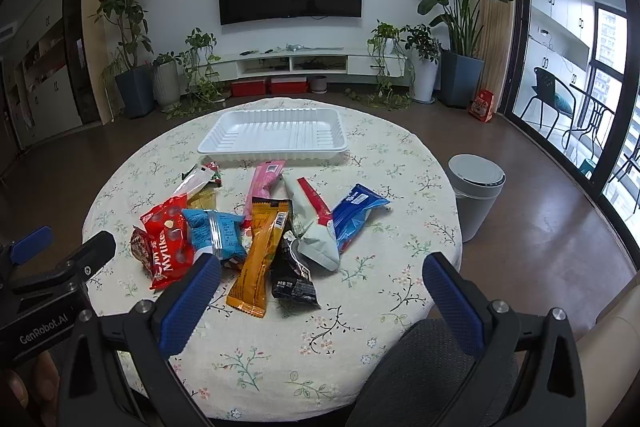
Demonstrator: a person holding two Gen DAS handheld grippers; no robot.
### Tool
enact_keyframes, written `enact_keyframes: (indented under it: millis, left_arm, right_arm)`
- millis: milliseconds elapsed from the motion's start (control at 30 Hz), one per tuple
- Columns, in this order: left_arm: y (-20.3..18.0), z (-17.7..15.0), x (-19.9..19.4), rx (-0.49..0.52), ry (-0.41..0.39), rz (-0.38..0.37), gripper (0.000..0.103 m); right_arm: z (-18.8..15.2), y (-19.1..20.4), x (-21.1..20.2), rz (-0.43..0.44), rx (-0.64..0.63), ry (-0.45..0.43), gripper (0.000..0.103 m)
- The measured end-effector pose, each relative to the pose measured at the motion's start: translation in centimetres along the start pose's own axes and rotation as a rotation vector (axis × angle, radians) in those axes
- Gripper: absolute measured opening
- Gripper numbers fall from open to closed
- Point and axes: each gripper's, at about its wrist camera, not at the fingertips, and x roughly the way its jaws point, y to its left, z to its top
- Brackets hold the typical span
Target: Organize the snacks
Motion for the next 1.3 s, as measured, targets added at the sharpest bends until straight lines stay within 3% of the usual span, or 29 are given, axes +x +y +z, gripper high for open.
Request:
enact_keyframes:
  millis: [1300]
  left_arm:
    - [0.08,-0.05,0.06,-0.001,0.005,-0.002,0.103]
  right_arm:
    - [-0.12,0.32,0.18,0.003,-0.005,0.013,0.103]
